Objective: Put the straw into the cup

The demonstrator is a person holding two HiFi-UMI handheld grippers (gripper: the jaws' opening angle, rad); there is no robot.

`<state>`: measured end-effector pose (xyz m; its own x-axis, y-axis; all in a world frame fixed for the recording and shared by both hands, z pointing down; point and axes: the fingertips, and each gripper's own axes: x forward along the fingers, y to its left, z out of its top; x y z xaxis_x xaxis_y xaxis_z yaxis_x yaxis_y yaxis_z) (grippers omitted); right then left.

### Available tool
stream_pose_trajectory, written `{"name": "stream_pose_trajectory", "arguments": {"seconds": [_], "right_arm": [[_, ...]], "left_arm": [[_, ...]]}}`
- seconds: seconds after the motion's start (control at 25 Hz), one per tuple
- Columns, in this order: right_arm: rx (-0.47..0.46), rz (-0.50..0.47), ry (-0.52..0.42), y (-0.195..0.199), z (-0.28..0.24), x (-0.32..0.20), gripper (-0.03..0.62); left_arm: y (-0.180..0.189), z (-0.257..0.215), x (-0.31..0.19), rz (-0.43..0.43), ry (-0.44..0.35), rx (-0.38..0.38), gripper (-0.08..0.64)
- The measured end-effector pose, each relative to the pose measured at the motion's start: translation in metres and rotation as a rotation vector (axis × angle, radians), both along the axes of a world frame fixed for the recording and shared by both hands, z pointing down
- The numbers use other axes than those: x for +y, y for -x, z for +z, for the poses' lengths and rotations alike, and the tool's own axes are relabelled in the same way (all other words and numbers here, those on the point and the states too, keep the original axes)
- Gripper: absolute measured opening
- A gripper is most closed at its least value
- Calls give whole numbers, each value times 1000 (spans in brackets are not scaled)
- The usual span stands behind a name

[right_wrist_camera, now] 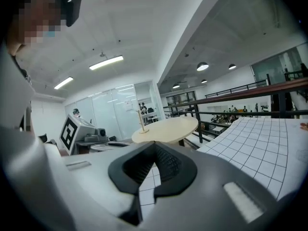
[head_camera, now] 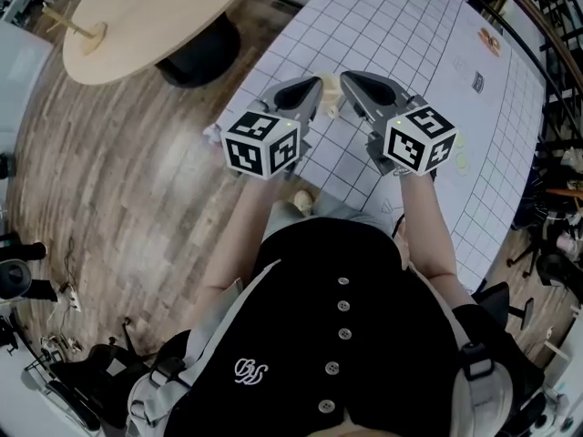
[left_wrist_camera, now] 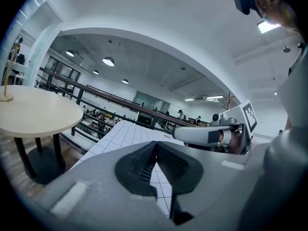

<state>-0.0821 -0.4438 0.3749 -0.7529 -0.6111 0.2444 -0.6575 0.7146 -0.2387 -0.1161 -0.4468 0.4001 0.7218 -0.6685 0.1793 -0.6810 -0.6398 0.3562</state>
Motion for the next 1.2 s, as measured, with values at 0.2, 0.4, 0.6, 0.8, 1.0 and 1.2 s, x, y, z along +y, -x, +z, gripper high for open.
{"name": "stream_pose_trajectory", "arguments": {"seconds": [0.2, 0.4, 0.6, 0.8, 1.0, 1.2], "right_arm": [[16, -10, 1, 1, 3, 8, -2], [23, -24, 1, 6, 7, 15, -2], [25, -28, -3, 10, 9, 18, -2], [34, -39, 5, 13, 12, 22, -2], [55, -58, 20, 15, 22, 24, -2], [78, -56, 38, 11, 31, 25, -2]], "left_arm": [[-6, 6, 9, 0, 13, 10, -3], [-5, 5, 14, 0, 15, 11, -3], [1, 5, 17, -11, 20, -10, -3], [0, 5, 23, 1, 15, -17, -3], [1, 14, 25, -8, 45, -40, -3], [-2, 21, 26, -4, 71, -48, -3]]}}
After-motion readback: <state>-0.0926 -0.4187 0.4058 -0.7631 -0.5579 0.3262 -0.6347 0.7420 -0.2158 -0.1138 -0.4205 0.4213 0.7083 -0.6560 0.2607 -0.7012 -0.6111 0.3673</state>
